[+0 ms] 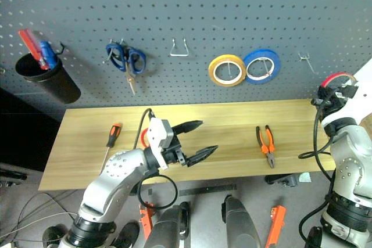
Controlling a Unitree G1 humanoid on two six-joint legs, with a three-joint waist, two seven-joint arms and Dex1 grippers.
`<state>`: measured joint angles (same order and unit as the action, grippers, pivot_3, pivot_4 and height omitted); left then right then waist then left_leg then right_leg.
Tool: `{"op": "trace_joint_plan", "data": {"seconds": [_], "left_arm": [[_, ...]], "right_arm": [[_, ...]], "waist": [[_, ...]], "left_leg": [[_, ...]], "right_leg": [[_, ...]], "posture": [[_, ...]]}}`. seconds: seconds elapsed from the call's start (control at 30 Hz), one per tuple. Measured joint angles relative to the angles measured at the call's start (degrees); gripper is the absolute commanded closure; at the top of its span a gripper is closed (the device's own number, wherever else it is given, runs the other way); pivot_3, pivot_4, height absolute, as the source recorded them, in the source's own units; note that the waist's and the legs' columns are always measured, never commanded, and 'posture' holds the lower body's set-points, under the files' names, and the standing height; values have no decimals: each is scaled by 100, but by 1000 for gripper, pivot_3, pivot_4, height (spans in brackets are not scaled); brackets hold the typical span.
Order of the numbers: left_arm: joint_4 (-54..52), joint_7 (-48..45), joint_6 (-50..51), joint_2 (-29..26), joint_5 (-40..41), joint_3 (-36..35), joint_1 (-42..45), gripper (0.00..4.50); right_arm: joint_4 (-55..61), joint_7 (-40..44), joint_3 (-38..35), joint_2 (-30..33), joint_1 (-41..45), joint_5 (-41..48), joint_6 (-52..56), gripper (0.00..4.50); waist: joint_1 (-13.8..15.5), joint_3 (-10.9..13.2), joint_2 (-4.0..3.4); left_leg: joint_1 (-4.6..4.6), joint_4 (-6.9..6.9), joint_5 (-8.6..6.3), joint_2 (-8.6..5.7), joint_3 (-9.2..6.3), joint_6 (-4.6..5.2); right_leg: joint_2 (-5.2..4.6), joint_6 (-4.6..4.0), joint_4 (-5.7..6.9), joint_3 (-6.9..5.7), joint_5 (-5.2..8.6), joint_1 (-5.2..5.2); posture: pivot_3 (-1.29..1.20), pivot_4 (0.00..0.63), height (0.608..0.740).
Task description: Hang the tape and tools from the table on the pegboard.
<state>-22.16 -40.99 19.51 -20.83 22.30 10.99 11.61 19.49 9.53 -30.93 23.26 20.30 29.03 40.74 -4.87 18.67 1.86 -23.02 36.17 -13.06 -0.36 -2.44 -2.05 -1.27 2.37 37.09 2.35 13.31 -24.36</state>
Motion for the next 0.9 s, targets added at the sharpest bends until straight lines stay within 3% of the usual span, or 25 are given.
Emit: {"op": "trace_joint_plan", "data": {"seconds": [0.23,0.9], "left_arm": [[0,-9,6,42,20,1,0,0],[-9,158,183,149,32,-22,209,0]], "right_arm": [[-231,392,415,228,119,165,83,4433],[-2933,1383,1270,596,1411,-412,-1075,4433]], "waist": [[-16,-1,-1],[-18,-2,-3]], "left_leg": [[-1,15,0,0,7,1],[-30,84,-2,2,9,12]], "right_leg": [[1,0,2,4,-11,1],[4,-2,2,9,-63,0]], "posture": [[-142,263,740],[-124,272,740]]}}
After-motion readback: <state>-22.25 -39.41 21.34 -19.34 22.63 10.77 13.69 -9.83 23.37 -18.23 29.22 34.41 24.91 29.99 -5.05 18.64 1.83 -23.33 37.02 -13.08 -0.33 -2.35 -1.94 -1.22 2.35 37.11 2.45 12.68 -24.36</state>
